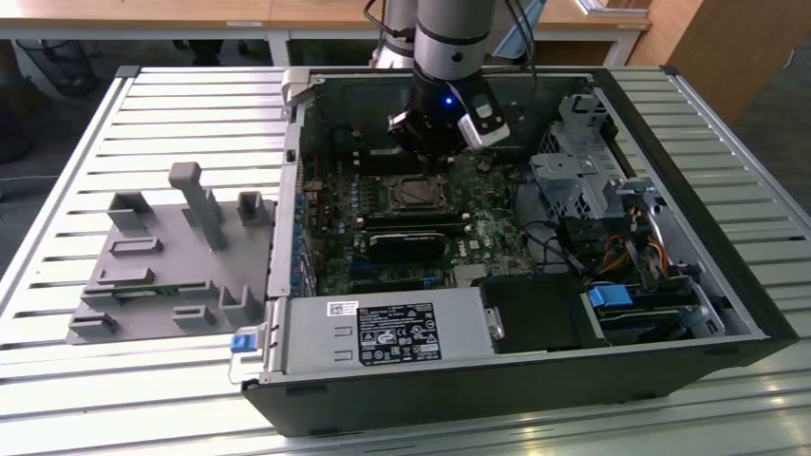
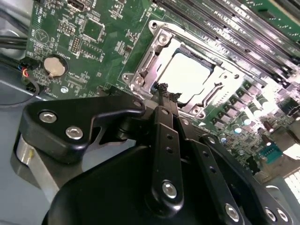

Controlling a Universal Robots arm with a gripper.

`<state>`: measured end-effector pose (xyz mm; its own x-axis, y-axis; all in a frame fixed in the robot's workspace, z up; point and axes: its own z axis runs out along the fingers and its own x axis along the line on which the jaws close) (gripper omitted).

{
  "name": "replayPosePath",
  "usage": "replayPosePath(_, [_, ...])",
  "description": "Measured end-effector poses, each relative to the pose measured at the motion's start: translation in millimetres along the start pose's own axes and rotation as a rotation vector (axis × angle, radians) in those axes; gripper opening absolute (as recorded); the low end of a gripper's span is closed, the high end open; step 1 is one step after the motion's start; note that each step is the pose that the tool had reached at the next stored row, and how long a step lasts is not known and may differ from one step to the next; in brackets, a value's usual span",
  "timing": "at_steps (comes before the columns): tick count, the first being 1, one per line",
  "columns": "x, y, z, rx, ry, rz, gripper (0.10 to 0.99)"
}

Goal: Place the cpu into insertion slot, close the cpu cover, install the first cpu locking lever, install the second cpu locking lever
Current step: 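Install the second cpu locking lever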

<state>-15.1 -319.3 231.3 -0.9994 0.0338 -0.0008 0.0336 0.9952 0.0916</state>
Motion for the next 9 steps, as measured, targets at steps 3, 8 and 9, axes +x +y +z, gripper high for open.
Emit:
replayPosePath(3, [-0.2, -4.0, -0.4, 0.000, 0.0000, 0.000, 0.106])
replayPosePath(8, [-0.6, -18.5, -1.7, 0.000, -0.0001, 0.000, 0.106])
replayPosePath(9, [-0.8, -21.6, -2.0, 0.000, 0.0000, 0.000, 0.106])
